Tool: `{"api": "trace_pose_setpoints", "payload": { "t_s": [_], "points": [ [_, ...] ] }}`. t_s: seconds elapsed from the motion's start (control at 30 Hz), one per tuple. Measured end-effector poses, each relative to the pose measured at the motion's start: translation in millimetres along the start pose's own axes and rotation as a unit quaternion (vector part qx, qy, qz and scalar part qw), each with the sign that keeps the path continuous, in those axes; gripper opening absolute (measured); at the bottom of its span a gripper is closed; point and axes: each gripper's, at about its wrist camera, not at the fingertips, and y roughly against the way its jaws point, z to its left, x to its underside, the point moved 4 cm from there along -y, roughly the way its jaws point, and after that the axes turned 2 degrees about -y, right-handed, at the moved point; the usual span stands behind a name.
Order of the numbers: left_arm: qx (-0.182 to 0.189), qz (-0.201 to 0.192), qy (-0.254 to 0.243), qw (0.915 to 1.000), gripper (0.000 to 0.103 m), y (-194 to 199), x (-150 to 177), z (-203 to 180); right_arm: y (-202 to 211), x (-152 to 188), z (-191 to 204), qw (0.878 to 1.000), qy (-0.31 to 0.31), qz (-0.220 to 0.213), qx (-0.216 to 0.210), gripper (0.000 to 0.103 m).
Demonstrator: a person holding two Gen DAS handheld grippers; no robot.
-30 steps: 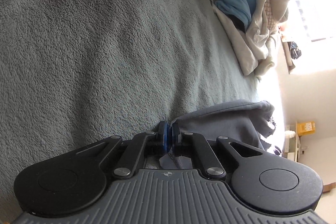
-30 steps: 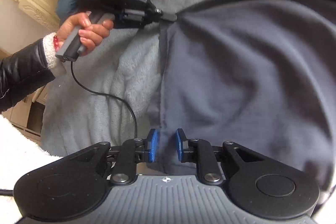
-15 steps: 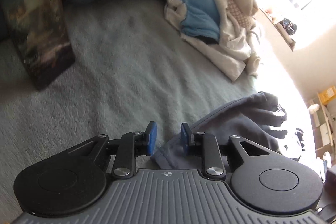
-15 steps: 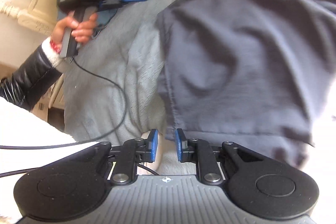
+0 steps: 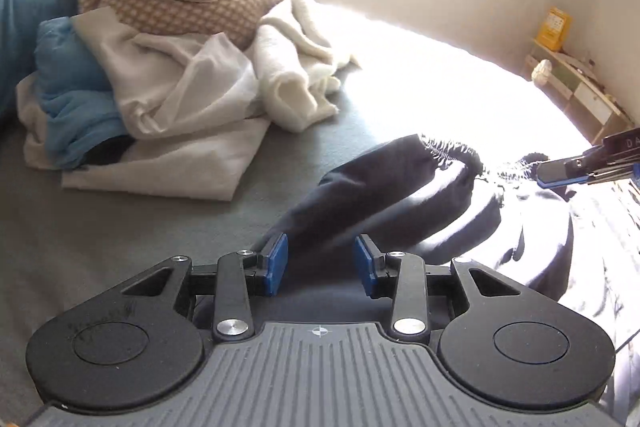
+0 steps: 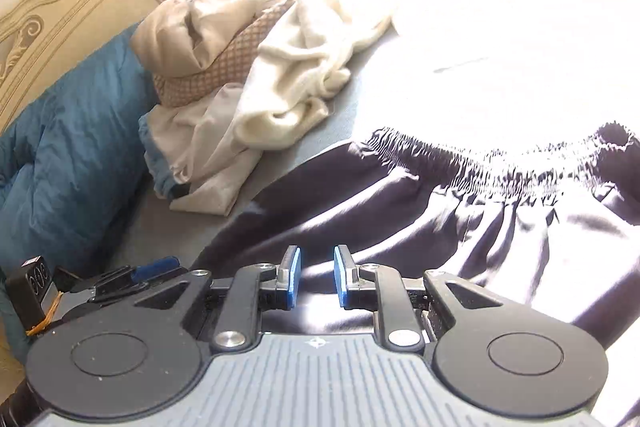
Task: Fold clothes
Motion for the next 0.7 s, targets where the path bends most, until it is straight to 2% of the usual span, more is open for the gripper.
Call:
{"api": "trace_pose_setpoints", "payload": {
  "t_s": [0.13,0.2,0.27,0.33,0.47,0.6,0.7],
  "points": [
    [-0.022,-0.014,-0.008,0.9996,0.040,-38.9,-18.8,-24.3,-31.4,-23.1,-10.4,0.999,0.024,-0.011,0.038,0.020],
    [-0.034,-0.022,0.005,0.9992,0.051,-49.4,-21.4,-24.6,-46.4,-27.2,-6.6,0.997,0.052,-0.017,0.049,0.020],
    [-0.044,-0.025,0.007,0.9987,0.053,-58.4,-20.2,-24.3,-64.9,-34.7,-1.0,0.996,0.074,-0.023,0.051,0.020],
    [-0.061,-0.016,0.005,0.9980,0.053,-68.3,-16.2,-23.3,-86.4,-41.4,-1.3,0.994,0.088,-0.014,0.057,0.020],
    [-0.097,-0.001,0.014,0.9952,0.049,-84.7,-7.5,-14.1,-137.4,-45.6,-10.5,0.990,0.105,0.034,0.087,0.018],
    [-0.121,0.004,0.030,0.9922,0.048,-92.3,-2.1,-2.0,-158.6,-53.0,-14.6,0.991,0.103,0.009,0.080,0.017],
    [-0.128,0.003,0.019,0.9916,0.048,-92.2,-1.3,-2.8,-165.0,-55.9,-15.9,0.992,0.100,-0.004,0.072,0.016]
  ]
}}
